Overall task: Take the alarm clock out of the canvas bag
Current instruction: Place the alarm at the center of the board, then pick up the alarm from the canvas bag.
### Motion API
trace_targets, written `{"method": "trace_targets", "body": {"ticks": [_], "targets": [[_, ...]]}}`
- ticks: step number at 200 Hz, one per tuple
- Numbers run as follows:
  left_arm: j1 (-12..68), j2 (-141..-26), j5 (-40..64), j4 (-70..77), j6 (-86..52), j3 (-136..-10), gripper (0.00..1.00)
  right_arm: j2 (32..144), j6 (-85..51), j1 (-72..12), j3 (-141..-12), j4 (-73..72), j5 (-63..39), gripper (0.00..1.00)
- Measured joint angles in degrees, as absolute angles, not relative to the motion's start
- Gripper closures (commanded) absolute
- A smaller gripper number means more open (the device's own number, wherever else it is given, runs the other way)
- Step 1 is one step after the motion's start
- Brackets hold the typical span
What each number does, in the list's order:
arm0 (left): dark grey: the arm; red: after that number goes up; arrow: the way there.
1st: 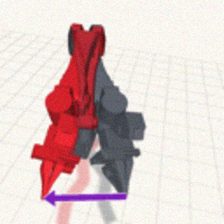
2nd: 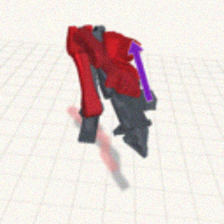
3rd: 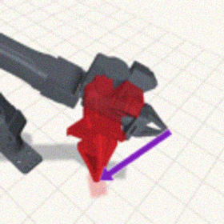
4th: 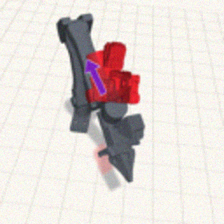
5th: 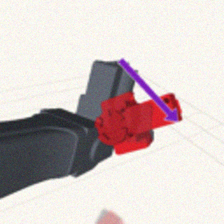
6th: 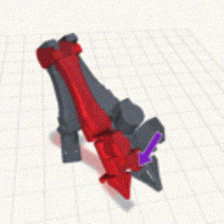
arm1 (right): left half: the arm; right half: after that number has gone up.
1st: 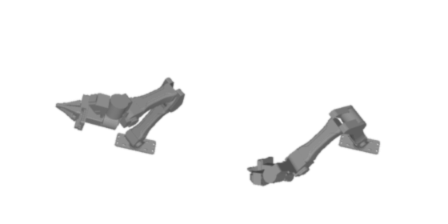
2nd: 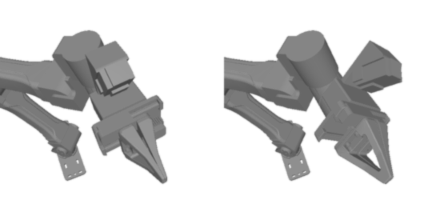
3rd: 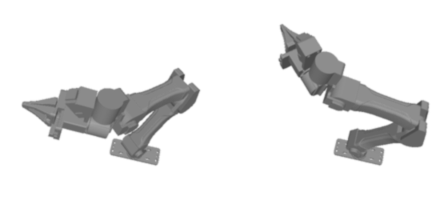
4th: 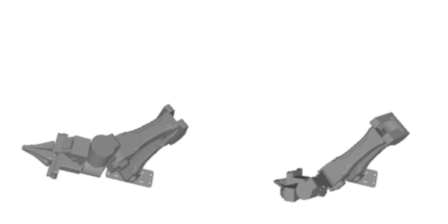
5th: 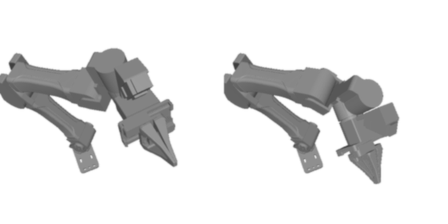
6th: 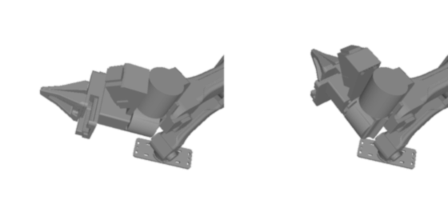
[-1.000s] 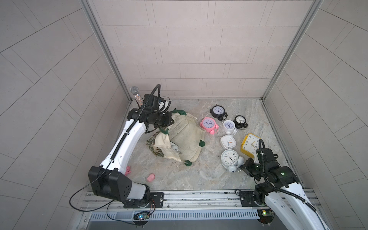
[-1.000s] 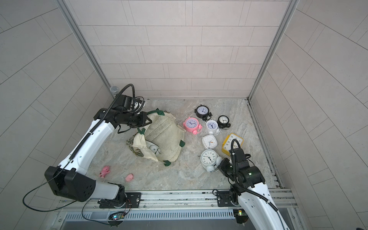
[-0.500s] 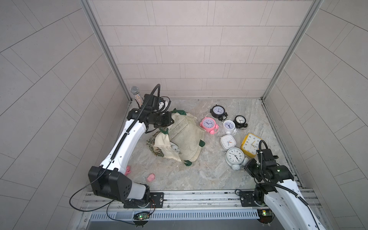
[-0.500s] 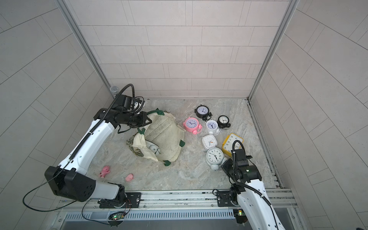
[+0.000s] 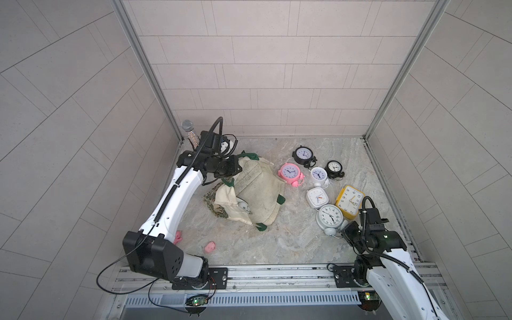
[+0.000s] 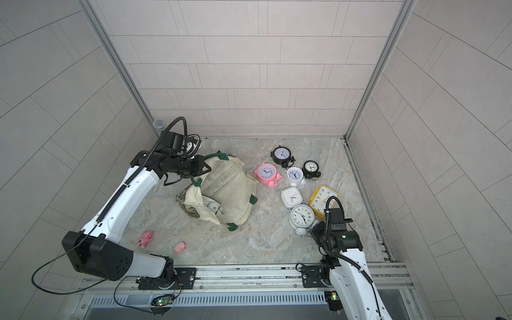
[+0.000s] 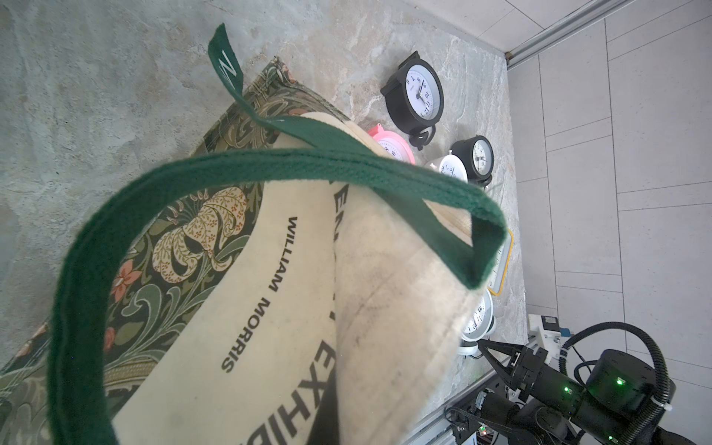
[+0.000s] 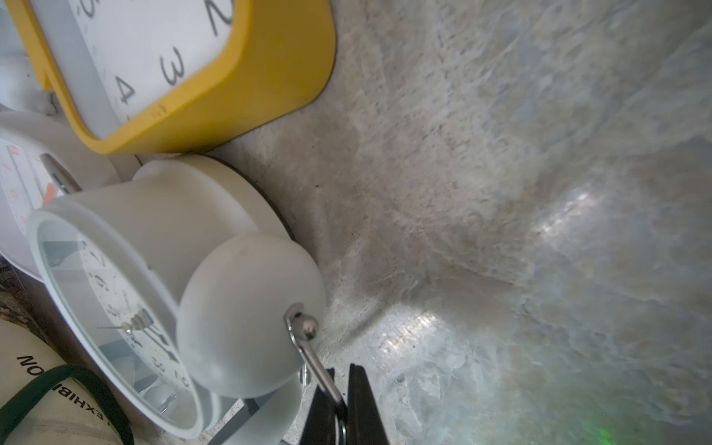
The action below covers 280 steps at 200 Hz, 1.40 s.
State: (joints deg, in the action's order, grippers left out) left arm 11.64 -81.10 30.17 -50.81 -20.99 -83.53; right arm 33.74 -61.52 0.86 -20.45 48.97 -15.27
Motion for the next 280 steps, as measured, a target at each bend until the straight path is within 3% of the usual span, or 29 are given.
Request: {"method": "trace_targets", "body": {"ticks": [26, 63, 98, 141, 229, 280], "targets": [[11.6, -81.1, 30.2, -50.8, -21.0, -83.5, 1.00, 34.8, -61.3, 1.2, -20.2, 47.9, -15.4, 0.86], [11.6, -81.1, 30.2, -50.8, -21.0, -83.5, 1.00, 35.1, -60.9, 1.7, -20.2, 47.1, -15.4, 0.64], [11.6, -81.1, 30.2, -50.8, -21.0, -83.5, 1.00, 34.8, -60.9, 1.9, -20.2, 46.8, -15.7, 0.56], [11.6, -81.1, 30.2, -50.8, -21.0, -83.5, 1.00, 34.6, -60.2, 1.9, -22.7, 47.8, -15.6, 0.37], [11.6, -81.1, 30.4, -50.8, -21.1, -83.5, 1.00, 34.3, -53.0, 2.0, -36.6, 49.3, -13.2, 0.39], [11.6, -81.1, 31.3, -50.8, -21.1, -83.5, 1.00, 35.4, -50.0, 1.9, -42.1, 36.3, -22.2, 0.45]]}}
